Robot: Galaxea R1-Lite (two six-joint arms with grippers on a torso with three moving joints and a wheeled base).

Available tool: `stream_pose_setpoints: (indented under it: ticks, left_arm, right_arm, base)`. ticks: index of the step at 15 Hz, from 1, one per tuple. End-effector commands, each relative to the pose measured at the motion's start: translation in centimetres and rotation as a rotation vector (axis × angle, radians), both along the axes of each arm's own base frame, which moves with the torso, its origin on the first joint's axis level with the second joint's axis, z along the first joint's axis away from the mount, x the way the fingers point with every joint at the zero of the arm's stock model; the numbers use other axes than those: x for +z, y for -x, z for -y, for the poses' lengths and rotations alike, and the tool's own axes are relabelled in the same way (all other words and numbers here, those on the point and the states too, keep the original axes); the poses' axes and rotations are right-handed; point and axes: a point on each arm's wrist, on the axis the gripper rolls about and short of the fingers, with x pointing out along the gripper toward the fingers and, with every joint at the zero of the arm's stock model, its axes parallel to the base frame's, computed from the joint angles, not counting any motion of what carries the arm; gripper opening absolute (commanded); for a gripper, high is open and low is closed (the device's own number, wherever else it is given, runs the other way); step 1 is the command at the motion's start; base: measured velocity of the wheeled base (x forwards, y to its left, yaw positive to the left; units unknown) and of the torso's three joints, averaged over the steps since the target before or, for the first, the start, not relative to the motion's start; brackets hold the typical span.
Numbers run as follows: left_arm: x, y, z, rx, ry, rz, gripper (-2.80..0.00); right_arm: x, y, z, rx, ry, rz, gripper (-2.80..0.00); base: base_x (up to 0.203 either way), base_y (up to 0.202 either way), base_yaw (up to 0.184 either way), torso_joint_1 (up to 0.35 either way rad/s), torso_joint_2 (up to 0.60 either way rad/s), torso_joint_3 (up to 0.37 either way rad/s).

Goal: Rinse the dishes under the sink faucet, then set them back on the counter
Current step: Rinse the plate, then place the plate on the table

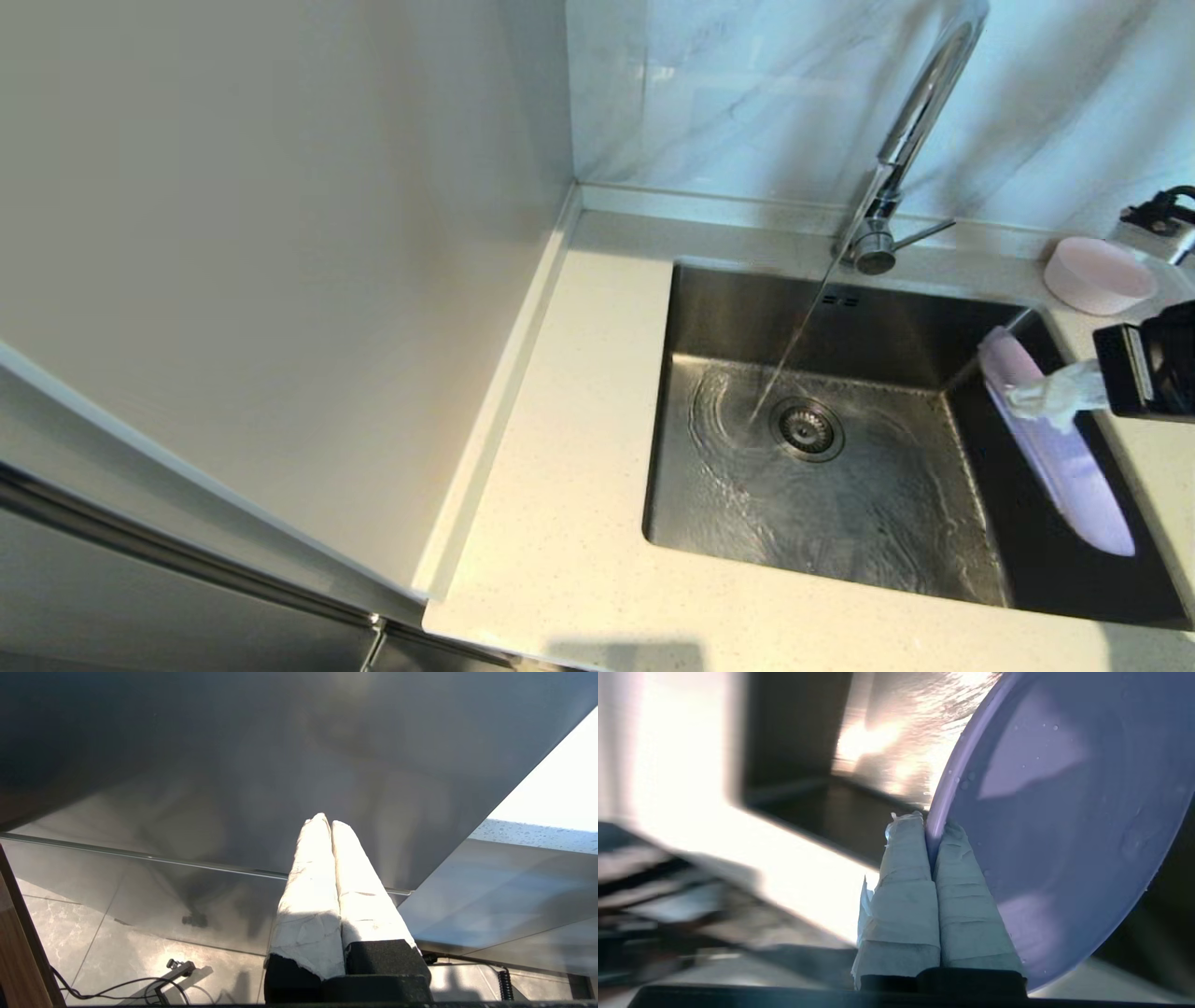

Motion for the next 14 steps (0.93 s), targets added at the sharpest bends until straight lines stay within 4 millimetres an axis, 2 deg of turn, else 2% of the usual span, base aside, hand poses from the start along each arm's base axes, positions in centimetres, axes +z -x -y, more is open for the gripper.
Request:
stream_pose_setpoints:
  ticks: [1, 4, 6, 8, 14]
  left_arm:
    - [0.0, 0.0, 0.0, 0.001, 0.000, 0.000, -2.80]
    - [0.0, 0.0, 0.0, 0.000, 0.000, 0.000, -2.80]
    - [0.0, 0.0, 0.0, 0.001, 0.000, 0.000, -2.80]
    - [0.0, 0.0, 0.0, 0.000, 0.000, 0.000, -2.80]
    - [0.0, 0.0, 0.0, 0.000, 0.000, 0.000, -2.80]
  right_arm:
    - [-0.1, 0.8, 1.4, 0.016, 0.125, 0.103, -2.80]
    - [0.0, -1.3, 2.3, 0.027, 0.218, 0.268, -2.80]
    - [-1.1, -1.9, 4.3, 0.048, 0.375, 0.329, -2.80]
    - [-2.1, -2.2, 5.9, 0.054, 0.484, 0.353, -2.80]
    - [-3.1, -2.3, 8.3, 0.028, 0.567, 0.308, -2.80]
  base:
    - [0.000, 0.000, 0.000, 0.000, 0.00, 0.000]
    - [0.000, 0.000, 0.000, 0.000, 0.00, 0.000]
    - [0.000, 0.000, 0.000, 0.000, 0.00, 0.000]
    - [0.000, 0.000, 0.000, 0.000, 0.00, 0.000]
    - [0.000, 0.000, 0.000, 0.000, 0.00, 0.000]
